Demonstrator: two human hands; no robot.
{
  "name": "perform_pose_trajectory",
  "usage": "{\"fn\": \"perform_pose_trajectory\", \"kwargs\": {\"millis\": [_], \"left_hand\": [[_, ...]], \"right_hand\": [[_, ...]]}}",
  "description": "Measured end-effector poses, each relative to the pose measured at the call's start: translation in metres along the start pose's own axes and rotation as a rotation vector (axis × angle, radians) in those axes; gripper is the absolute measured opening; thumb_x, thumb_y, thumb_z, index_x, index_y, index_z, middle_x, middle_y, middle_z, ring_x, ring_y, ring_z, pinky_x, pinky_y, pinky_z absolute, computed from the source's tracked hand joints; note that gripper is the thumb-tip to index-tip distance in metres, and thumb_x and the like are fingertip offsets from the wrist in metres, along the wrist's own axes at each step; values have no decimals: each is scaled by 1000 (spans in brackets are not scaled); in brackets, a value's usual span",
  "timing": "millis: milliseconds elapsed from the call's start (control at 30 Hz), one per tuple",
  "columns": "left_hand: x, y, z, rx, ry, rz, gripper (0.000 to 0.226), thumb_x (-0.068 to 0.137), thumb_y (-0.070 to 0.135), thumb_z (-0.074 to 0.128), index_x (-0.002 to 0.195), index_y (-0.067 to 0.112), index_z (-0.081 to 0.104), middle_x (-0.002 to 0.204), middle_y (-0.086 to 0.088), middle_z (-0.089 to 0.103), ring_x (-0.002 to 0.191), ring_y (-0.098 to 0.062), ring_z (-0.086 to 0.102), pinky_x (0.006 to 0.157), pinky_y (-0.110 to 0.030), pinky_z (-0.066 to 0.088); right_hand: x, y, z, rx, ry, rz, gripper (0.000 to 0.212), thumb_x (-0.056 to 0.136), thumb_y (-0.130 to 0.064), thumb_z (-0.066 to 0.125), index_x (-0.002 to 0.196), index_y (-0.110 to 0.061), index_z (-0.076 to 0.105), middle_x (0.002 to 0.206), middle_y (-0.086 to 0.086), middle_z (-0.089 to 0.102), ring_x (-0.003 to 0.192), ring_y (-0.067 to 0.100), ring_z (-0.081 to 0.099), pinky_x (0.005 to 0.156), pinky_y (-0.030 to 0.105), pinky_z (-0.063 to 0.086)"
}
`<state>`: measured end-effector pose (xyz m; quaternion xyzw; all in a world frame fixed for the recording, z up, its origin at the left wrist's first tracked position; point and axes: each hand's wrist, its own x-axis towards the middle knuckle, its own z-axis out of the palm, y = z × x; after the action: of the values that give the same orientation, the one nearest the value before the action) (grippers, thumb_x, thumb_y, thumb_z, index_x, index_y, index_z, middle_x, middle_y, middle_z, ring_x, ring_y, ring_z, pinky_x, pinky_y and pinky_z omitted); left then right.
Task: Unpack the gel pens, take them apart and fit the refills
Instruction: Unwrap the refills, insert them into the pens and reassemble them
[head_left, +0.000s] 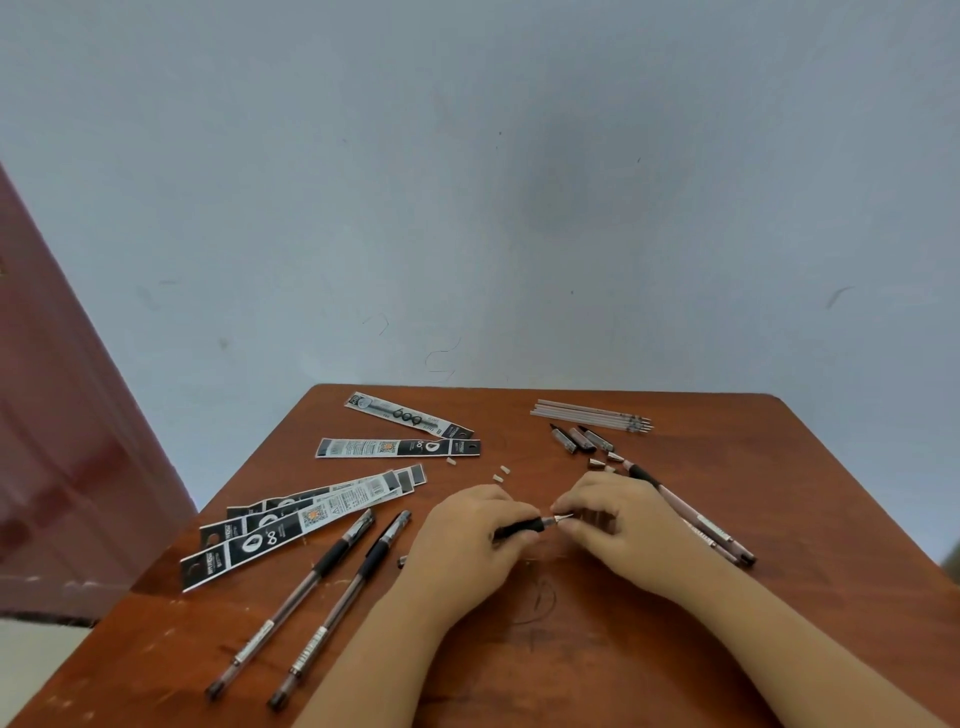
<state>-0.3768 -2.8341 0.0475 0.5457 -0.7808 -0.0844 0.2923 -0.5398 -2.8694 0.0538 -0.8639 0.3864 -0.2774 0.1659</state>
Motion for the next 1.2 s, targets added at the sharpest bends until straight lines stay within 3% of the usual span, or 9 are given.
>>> {"fn": "perform_pose_trajectory", "kwargs": {"millis": [167,267,467,567,700,800,900,1067,1200], "left_hand": [[-1,2,0,-15,12,10,25,85,23,58,109,21,65,105,2,65,98,-9,54,85,-18,38],[-1,4,-2,-39,36,11,21,83,21,62,103,19,68,98,2,68,93,-11,58,84,-22,43],[-3,4,-4,-53,90,-7,19,82,21,62,101,20,69,96,3,69,94,-9,57,84,-20,40],[-3,7,-5,-59,91,-8,18,82,20,63,99,19,69,95,3,69,92,-10,57,82,-20,40],[-3,7,-5,-59,88,-11,18,82,22,63,99,19,68,96,4,68,93,-9,57,83,-20,41],[-3,6,-5,-62,99,-16,17,82,22,62,98,20,68,95,4,68,92,-9,56,82,-21,41],[-4,5,-4,-64,105,-3,16,81,20,64,96,18,69,92,1,68,90,-11,57,80,-22,41],[-4,5,-3,-73,94,20,16,80,19,65,95,18,70,91,0,68,89,-13,58,81,-25,43],[-3,4,-2,-65,112,15,16,80,19,65,95,19,69,90,1,68,88,-11,57,81,-23,42]], "right_hand": [[0,1,0,16,-75,29,21,89,-23,49,97,-13,66,73,-18,47,69,-4,46,70,6,37],[1,1,-1,12,-64,62,31,91,-28,42,82,-8,64,67,-10,48,60,1,43,62,13,35],[-2,2,-3,179,-12,87,19,82,-15,60,97,-27,61,79,-25,54,79,-17,51,70,3,42],[-1,1,-2,103,-40,81,12,86,-19,55,92,-22,65,71,-23,52,71,-7,54,67,5,41],[0,1,-3,83,-112,77,26,91,-28,43,67,-35,49,63,-16,50,59,-1,50,59,13,38],[-2,2,-4,188,-90,81,19,85,-23,55,86,-41,50,80,-25,53,74,-18,50,66,4,41],[-2,3,-3,192,-78,70,30,82,-18,60,82,-46,49,82,-24,55,77,-14,52,68,5,42],[1,2,-1,112,-132,72,26,92,-28,41,67,-31,50,70,-8,57,66,6,52,61,14,39],[-2,2,-4,148,-97,69,10,88,-25,50,84,-35,51,74,-21,53,68,-6,52,63,4,39]]}}
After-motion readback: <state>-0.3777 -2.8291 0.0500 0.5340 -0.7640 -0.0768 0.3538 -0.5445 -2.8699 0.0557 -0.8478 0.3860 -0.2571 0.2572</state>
